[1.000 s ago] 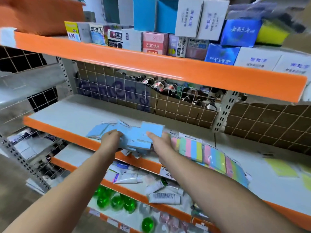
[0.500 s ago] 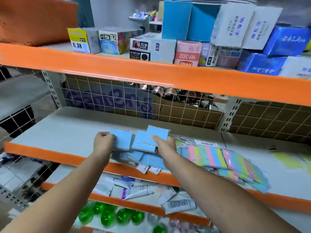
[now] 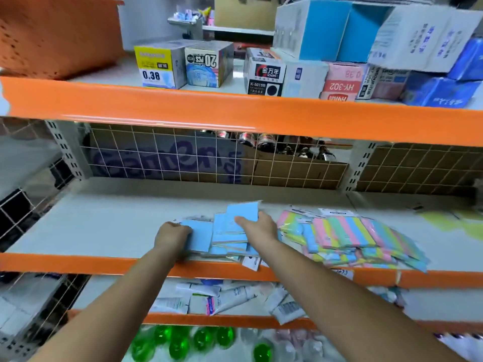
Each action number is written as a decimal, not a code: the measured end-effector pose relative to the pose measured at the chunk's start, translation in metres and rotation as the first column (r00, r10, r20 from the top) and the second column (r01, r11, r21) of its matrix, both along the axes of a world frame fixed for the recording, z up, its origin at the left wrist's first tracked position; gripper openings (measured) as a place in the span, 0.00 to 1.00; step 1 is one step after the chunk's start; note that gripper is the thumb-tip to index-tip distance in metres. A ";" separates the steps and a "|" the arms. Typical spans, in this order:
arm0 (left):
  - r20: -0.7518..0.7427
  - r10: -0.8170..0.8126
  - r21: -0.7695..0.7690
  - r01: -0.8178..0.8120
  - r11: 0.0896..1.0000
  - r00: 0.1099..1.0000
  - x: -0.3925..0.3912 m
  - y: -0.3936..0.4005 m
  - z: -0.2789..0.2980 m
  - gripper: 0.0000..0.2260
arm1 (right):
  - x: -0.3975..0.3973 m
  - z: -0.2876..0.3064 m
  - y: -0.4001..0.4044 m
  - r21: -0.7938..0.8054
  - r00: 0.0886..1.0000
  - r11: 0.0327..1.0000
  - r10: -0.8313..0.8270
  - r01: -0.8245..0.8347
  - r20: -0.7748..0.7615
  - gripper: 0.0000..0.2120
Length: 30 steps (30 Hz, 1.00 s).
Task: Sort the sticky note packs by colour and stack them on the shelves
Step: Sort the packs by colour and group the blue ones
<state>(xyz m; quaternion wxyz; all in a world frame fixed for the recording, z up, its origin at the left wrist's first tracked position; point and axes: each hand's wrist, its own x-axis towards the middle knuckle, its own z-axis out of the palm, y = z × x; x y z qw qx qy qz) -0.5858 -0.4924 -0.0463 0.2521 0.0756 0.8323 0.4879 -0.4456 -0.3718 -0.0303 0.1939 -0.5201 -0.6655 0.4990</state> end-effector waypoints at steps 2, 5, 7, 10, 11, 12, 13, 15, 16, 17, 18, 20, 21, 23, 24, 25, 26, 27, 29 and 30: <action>-0.019 -0.024 -0.024 0.023 0.999 1.000 -0.003 0.002 -0.003 0.05 | -0.001 0.000 0.000 0.017 0.999 1.000 0.009 -0.010 0.038 0.21; -0.049 -0.049 -0.070 0.045 0.997 0.998 -0.009 0.008 -0.009 0.05 | 0.002 0.004 0.002 0.020 0.995 1.000 -0.004 0.002 0.096 0.31; -0.088 -0.081 -0.147 0.068 0.987 0.993 -0.012 0.011 -0.012 0.07 | 0.005 0.004 0.004 0.059 0.987 0.998 -0.009 0.000 0.162 0.34; -0.153 -0.116 -0.297 0.067 0.953 0.981 -0.015 0.013 -0.017 0.15 | 0.010 0.004 0.009 0.133 0.963 0.991 -0.001 -0.036 0.270 0.34; -0.169 -0.116 -0.330 0.055 0.942 0.979 -0.016 0.014 -0.018 0.16 | 0.013 0.004 0.010 0.136 0.956 0.989 0.021 -0.063 0.291 0.32; -0.180 -0.111 -0.352 0.042 0.935 0.977 -0.015 0.014 -0.018 0.17 | 0.015 0.004 0.011 0.129 0.950 0.987 0.052 -0.096 0.308 0.29; -0.190 -0.109 -0.368 0.033 0.929 0.976 -0.015 0.015 -0.019 0.17 | 0.016 0.003 0.012 0.125 0.945 0.985 0.075 -0.120 0.318 0.26; -0.202 -0.114 -0.384 0.028 0.923 0.973 -0.016 0.018 -0.022 0.19 | 0.019 0.000 0.011 0.120 0.953 0.986 0.074 -0.113 0.293 0.23; -0.203 -0.112 -0.382 0.027 0.924 0.973 -0.016 0.019 -0.022 0.19 | 0.020 -0.002 0.010 0.118 0.963 0.989 0.056 -0.090 0.265 0.22; -0.203 -0.110 -0.375 0.027 0.927 0.973 -0.016 0.020 -0.022 0.20 | 0.021 -0.004 0.010 0.119 0.969 0.990 0.039 -0.070 0.242 0.22; -0.203 -0.111 -0.372 0.029 0.928 0.973 -0.017 0.021 -0.022 0.20 | 0.022 -0.005 0.009 0.117 0.973 0.991 0.035 -0.063 0.229 0.21; -0.199 -0.121 -0.377 0.038 0.925 0.972 -0.018 0.022 -0.023 0.20 | 0.024 -0.005 0.009 0.105 0.973 0.992 0.050 -0.075 0.223 0.20; -0.200 -0.122 -0.380 0.038 0.924 0.972 -0.018 0.022 -0.023 0.20 | 0.025 -0.005 0.010 0.098 0.974 0.992 0.054 -0.077 0.221 0.20; -0.201 -0.129 -0.389 0.042 0.920 0.971 -0.018 0.022 -0.023 0.20 | 0.028 -0.003 0.011 0.078 0.974 0.994 0.063 -0.082 0.219 0.21; -0.202 -0.135 -0.395 0.046 0.918 0.970 -0.019 0.021 -0.024 0.20 | 0.029 -0.002 0.011 0.063 0.972 0.994 0.074 -0.090 0.224 0.22; -0.200 -0.143 -0.402 0.052 0.914 0.969 -0.020 0.021 -0.024 0.20 | 0.029 0.000 0.011 0.044 0.970 0.994 0.085 -0.098 0.227 0.22; -0.200 -0.156 -0.412 0.061 0.909 0.967 -0.020 0.021 -0.023 0.19 | 0.029 0.001 0.011 0.026 0.971 0.995 0.093 -0.101 0.222 0.22; -0.202 -0.170 -0.424 0.071 0.903 0.964 -0.020 0.020 -0.023 0.19 | 0.029 0.002 0.011 0.008 0.974 0.995 0.096 -0.099 0.208 0.21; -0.203 -0.187 -0.445 0.080 0.892 0.961 -0.022 0.020 -0.023 0.18 | 0.028 0.003 0.008 -0.018 0.983 0.996 0.089 -0.088 0.158 0.19; -0.200 -0.187 -0.453 0.078 0.888 0.962 -0.022 0.020 -0.023 0.18 | 0.027 0.003 0.007 -0.026 0.988 0.996 0.085 -0.082 0.128 0.18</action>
